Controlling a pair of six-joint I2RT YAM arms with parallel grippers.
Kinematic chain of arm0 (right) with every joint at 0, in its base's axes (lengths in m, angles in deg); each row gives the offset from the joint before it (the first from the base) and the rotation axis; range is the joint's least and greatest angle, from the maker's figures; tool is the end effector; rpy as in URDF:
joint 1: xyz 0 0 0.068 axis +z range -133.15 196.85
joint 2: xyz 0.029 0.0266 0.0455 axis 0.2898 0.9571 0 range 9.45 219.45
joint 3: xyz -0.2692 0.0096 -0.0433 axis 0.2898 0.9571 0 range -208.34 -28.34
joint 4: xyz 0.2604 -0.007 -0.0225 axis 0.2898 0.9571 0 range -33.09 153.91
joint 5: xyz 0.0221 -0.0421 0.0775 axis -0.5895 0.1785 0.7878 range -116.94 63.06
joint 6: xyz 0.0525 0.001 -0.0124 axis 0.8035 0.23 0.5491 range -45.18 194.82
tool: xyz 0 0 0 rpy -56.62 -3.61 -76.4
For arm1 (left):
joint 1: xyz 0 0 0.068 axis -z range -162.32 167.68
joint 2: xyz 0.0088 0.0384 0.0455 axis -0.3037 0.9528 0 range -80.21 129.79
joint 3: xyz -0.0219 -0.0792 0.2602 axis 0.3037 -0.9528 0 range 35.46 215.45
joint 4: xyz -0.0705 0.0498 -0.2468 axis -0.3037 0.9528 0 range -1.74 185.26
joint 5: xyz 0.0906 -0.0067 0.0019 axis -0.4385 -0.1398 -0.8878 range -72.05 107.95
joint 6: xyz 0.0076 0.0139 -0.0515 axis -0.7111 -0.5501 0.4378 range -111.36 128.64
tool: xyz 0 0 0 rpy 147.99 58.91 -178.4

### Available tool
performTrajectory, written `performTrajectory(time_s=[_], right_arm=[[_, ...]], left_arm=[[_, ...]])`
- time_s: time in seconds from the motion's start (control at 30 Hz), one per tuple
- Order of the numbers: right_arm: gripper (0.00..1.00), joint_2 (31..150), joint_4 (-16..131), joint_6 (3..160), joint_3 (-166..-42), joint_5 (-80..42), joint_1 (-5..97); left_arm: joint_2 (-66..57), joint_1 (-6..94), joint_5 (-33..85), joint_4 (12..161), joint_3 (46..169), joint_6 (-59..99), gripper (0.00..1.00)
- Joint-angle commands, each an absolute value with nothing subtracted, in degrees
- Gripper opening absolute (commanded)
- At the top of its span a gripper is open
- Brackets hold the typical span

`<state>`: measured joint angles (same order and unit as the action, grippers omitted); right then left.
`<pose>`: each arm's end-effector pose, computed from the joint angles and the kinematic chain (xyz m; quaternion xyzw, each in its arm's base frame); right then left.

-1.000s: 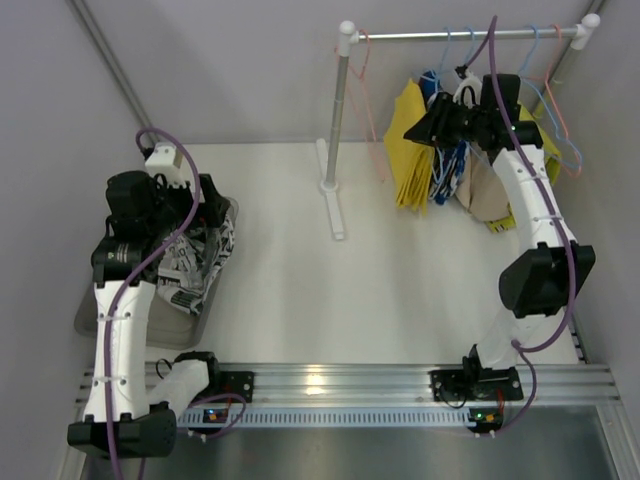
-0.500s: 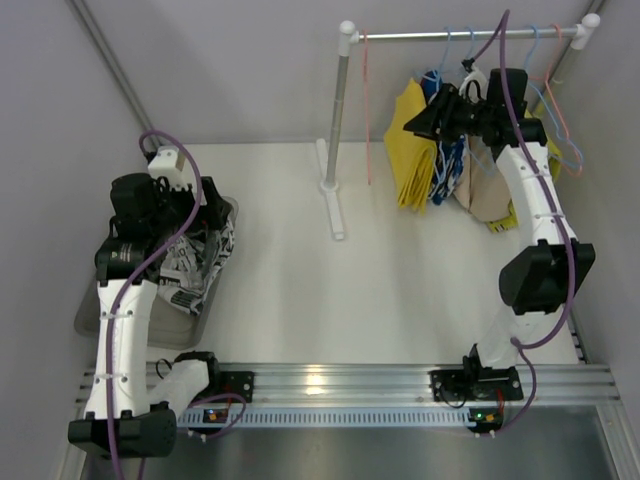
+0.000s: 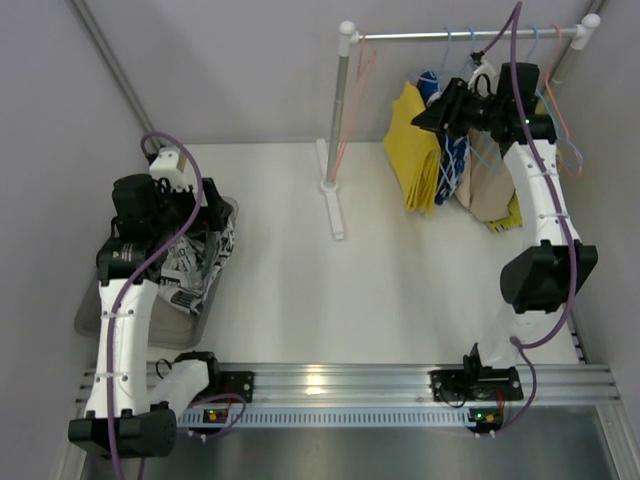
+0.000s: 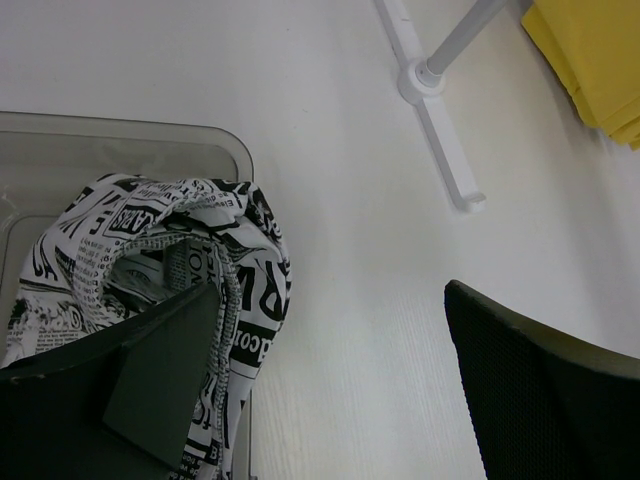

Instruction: Remove the trousers from the hanger

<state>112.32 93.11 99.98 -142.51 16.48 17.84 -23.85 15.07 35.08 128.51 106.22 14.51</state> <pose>0.3974 0.0313 0.4357 -0.0306 0.8075 0.4168 0.4164 0.1936 -0.0016 0.4053 0.0170 0.8414 -0.1410 0.5214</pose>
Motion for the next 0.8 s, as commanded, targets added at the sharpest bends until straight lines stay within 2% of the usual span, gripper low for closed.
performTrajectory(time_s=[0.0, 0.03, 0.1, 0.43, 0.77], right_arm=[[0.35, 113.2, 94.1, 99.1, -145.6, 18.6, 15.2], [0.3, 113.2, 94.2, 99.0, -145.8, 18.8, 15.0], [0.27, 113.2, 94.8, 98.8, -146.1, 18.9, 14.9], [0.0, 113.5, 94.0, 100.0, -146.7, 20.8, 14.9], [0.0, 111.1, 82.0, 110.0, -146.5, 24.9, 14.9]], left_arm=[[-24.5, 14.9, 35.8, 125.4, 105.9, 15.0, 0.99], [-24.5, 15.0, 35.9, 125.3, 105.9, 15.0, 0.99], [-24.4, 14.9, 36.0, 125.3, 105.8, 15.1, 0.99], [-24.2, 14.9, 36.1, 124.7, 105.4, 15.4, 0.99], [-24.1, 14.8, 36.8, 123.6, 105.3, 15.6, 0.99]])
